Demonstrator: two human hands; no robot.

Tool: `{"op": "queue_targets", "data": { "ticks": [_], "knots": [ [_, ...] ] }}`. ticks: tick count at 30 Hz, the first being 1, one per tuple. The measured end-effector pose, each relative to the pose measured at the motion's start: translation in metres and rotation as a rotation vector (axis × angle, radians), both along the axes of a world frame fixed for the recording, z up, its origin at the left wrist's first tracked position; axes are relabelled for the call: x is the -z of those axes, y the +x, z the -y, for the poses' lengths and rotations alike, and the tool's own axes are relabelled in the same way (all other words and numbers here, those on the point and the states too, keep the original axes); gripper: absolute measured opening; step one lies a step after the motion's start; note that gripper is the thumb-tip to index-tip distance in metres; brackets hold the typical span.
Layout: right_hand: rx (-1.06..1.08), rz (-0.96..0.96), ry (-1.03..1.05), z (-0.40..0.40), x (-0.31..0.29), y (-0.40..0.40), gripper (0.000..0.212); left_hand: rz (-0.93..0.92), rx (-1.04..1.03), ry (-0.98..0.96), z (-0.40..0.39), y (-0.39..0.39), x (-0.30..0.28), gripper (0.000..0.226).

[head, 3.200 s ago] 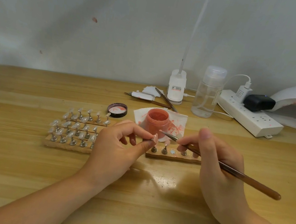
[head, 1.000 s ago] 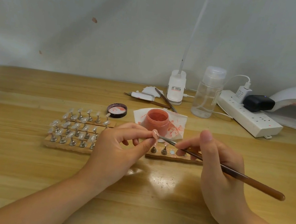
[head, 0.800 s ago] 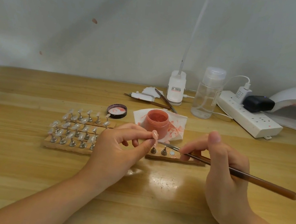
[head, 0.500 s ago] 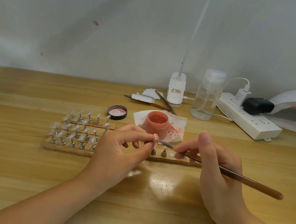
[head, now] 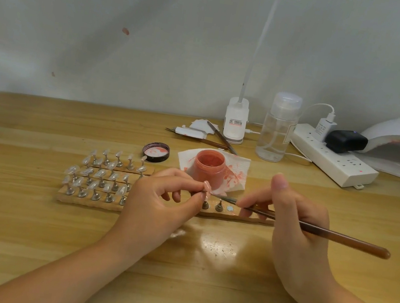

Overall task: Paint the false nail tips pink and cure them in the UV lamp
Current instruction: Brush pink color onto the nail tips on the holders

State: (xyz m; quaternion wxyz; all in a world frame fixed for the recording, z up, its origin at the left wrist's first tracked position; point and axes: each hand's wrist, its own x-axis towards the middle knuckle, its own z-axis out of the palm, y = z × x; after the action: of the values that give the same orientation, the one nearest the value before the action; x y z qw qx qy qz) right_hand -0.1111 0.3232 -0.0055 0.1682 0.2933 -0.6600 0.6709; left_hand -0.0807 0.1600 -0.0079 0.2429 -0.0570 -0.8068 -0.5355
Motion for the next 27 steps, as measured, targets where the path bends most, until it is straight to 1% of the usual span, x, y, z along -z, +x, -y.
{"op": "queue_targets", "data": {
  "ticks": [3, 6, 10, 14, 17, 22, 27],
  "knots": [
    [0.002, 0.026, -0.039, -0.0018, -0.0011, 0.0004, 0.044, -0.015, 0.013, 0.021, -0.0009, 0.0009, -0.0010, 0.024],
    [0.012, 0.000, -0.010, 0.0024, -0.0039, -0.0014, 0.041, -0.006, 0.014, 0.016, -0.0006, 0.0006, -0.0009, 0.023],
    [-0.022, 0.006, 0.038, 0.0063, -0.0033, -0.0025, 0.041, -0.015, 0.001, 0.019, -0.0009, -0.0003, -0.0006, 0.027],
    [-0.012, 0.029, -0.027, 0.0000, -0.0025, -0.0013, 0.047, -0.014, 0.001, 0.040, -0.0009, -0.0003, -0.0007, 0.033],
    [0.003, 0.017, -0.026, 0.0003, -0.0037, -0.0018, 0.044, -0.010, 0.003, 0.032, -0.0010, 0.0002, -0.0010, 0.029],
    [-0.014, -0.028, 0.057, 0.0054, -0.0044, -0.0021, 0.039, 0.003, 0.011, 0.038, -0.0017, 0.0011, -0.0024, 0.018],
    [-0.006, 0.004, -0.007, -0.0017, -0.0029, -0.0001, 0.045, -0.003, 0.019, 0.054, -0.0022, 0.0009, -0.0026, 0.017]
  ]
}}
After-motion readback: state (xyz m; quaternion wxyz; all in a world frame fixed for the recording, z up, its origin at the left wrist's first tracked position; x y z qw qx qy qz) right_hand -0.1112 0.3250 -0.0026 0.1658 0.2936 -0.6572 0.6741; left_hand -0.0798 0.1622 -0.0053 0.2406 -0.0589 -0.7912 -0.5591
